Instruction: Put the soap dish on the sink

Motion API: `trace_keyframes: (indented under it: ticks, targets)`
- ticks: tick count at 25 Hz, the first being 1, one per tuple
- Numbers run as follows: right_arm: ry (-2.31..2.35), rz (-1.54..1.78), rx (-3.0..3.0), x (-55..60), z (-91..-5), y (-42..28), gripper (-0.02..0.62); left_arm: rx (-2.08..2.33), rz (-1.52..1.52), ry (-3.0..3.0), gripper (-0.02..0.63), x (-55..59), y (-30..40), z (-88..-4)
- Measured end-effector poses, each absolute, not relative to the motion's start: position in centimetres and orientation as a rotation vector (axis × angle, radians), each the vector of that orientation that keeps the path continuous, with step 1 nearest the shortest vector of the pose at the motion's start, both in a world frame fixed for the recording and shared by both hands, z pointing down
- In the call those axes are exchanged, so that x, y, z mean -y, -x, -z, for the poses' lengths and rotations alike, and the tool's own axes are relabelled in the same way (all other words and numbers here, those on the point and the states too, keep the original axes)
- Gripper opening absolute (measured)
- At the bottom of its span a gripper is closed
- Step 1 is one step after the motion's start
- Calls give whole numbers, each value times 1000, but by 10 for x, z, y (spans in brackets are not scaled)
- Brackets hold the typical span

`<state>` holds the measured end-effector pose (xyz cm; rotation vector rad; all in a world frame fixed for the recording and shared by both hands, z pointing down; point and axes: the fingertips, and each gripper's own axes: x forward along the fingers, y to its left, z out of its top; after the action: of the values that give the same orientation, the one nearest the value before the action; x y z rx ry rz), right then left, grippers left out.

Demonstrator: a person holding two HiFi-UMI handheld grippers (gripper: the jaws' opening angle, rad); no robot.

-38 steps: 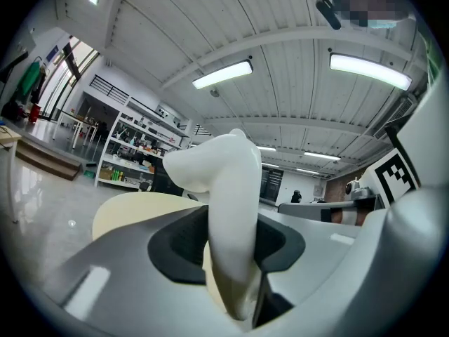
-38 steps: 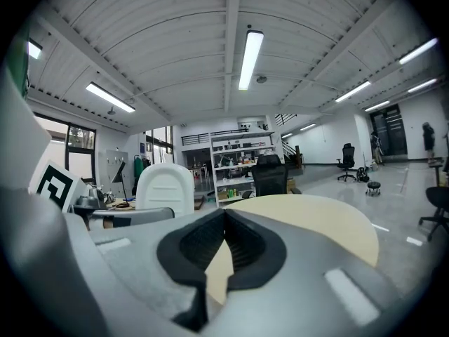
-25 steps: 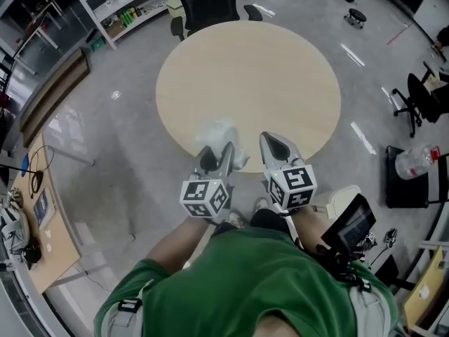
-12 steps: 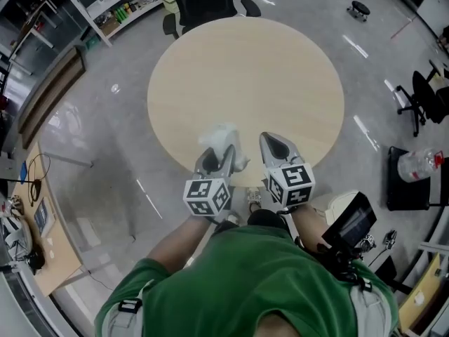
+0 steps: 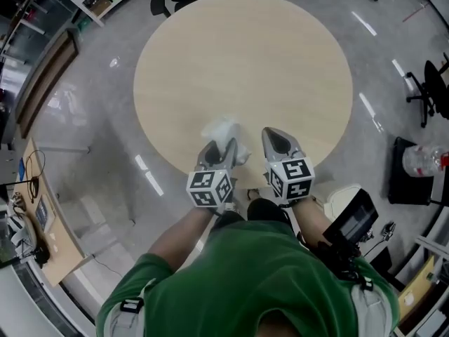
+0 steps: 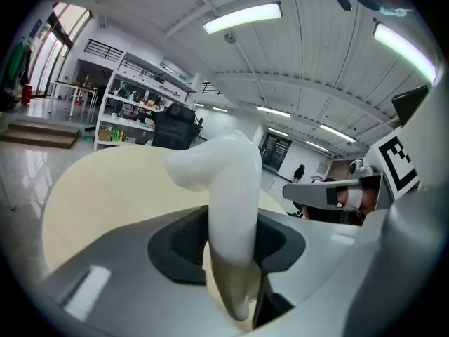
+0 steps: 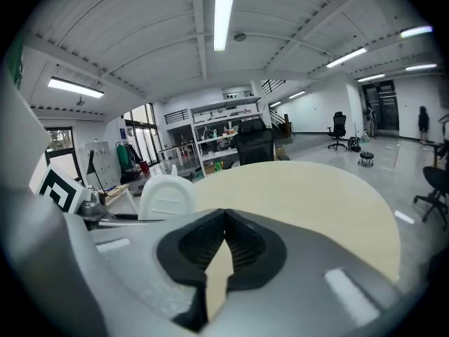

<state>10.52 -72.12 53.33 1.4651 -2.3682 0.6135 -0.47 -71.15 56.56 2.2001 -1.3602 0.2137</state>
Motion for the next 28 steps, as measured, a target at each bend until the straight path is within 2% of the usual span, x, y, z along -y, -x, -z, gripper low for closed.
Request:
trace_keyframes:
  ticks: [12, 28]
  targets:
    - [-1372, -764, 2285, 755, -607, -114, 2, 1269, -337, -2043, 150, 741, -15, -646]
    - [-1298, -841, 2256, 780, -640, -110, 2, 1191, -387, -1921, 153, 759, -14, -686]
